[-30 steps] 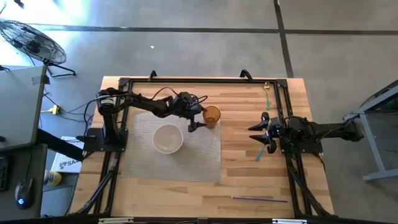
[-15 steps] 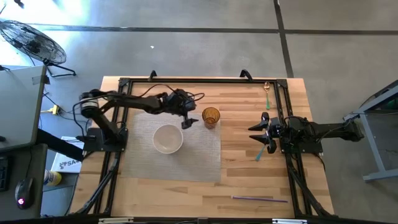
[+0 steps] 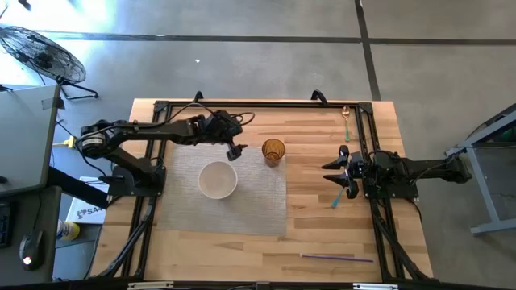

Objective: Pick & Place Utensil
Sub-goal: Put the green spoon into the white bowl on the gray mat

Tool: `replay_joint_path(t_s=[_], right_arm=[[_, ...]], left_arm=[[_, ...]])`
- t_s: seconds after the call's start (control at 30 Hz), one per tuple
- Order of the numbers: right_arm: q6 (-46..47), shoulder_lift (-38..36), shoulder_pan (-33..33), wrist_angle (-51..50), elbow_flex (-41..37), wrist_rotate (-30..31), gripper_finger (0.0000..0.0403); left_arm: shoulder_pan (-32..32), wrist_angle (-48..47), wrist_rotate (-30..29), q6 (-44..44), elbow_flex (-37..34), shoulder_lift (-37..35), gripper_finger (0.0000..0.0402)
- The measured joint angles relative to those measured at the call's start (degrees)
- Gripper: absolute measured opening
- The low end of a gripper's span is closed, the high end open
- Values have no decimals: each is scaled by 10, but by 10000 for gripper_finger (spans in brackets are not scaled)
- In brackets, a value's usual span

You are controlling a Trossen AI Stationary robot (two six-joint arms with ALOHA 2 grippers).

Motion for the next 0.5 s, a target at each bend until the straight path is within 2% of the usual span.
replay_joint_path(t_s=[0.17, 0.33, 0.5], right_arm=[[0, 0, 0, 0, 0, 0, 170], [0, 0, 0, 0, 0, 0, 170], [0, 0, 0, 0, 0, 0, 170]], left_arm=[[0, -11, 48, 10, 0, -3, 399], [0, 0, 48, 15, 0, -4, 399], [0, -39, 48, 15, 0, -43, 399]])
